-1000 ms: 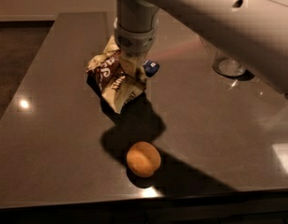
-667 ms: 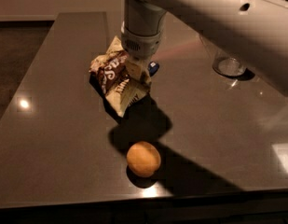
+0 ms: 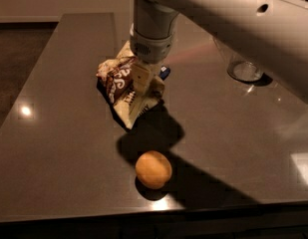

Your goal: Move brown chip bag near rxbar blueberry

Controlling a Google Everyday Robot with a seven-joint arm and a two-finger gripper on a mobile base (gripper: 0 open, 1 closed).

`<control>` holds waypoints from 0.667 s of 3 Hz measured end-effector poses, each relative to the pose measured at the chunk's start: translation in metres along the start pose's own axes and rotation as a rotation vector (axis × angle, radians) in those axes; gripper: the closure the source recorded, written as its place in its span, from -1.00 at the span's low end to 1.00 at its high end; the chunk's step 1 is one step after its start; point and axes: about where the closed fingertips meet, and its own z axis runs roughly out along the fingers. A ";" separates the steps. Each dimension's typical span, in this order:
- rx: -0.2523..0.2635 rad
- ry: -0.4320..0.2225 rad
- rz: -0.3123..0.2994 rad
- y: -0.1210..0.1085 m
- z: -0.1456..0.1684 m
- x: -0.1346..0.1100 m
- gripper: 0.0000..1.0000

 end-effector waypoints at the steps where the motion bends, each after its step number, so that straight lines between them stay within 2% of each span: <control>1: 0.002 -0.003 -0.001 0.000 0.000 -0.001 -1.00; 2: 0.002 -0.003 -0.001 0.000 0.000 -0.001 -1.00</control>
Offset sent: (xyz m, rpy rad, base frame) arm 0.0003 0.0008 0.0000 0.0014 -0.0026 0.0009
